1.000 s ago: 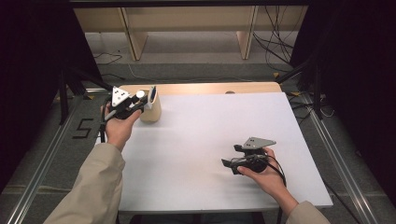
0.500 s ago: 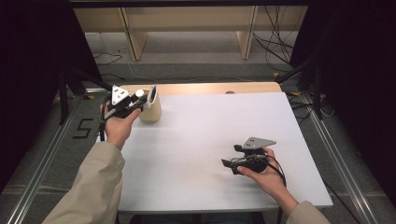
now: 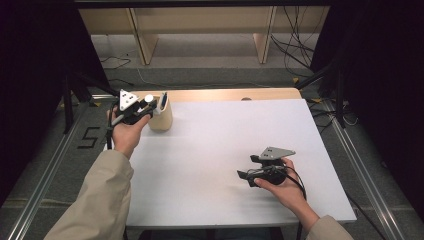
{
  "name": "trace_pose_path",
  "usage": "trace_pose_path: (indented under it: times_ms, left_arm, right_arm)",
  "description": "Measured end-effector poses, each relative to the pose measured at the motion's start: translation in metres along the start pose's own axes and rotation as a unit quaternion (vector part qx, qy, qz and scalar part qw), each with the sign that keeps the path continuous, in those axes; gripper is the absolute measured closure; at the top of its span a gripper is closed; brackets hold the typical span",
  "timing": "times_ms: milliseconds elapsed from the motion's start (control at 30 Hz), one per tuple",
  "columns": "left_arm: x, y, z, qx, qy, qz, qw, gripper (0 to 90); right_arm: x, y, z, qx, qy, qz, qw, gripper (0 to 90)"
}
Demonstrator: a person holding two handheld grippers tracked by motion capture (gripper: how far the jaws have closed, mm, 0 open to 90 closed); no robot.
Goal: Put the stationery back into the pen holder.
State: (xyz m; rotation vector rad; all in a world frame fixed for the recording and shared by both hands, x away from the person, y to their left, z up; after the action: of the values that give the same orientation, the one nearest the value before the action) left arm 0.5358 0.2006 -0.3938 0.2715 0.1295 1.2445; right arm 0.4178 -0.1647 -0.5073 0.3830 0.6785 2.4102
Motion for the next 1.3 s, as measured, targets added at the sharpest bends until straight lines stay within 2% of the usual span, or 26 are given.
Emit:
trace_pose_path:
  times_ms: [800, 1300]
  left_arm:
    - [0.007, -0.009, 0.005, -0.005, -0.004, 0.01, 0.9999, 66.8]
    - [0.015, -0.019, 0.0, -0.004, -0.006, 0.02, 0.9998, 66.7]
  right_arm:
    - [0.0, 0.0, 0.0, 0.001, 0.001, 0.001, 1.0, 21.6]
    - [0.0, -0.001, 0.0, 0.001, 0.002, 0.001, 1.0, 21.6]
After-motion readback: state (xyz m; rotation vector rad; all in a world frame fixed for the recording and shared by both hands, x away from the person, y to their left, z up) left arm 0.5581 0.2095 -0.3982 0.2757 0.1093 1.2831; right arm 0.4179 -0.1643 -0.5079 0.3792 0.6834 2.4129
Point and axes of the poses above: each handheld gripper's, and its own axes: y roughly backward along the jaws, z roughly out of its top, x roughly to its left, the point moved 6 cm from there along -y, roughly forward along the jaws, and after that the axes turned 2 degrees about z, right-handed, at the moved point
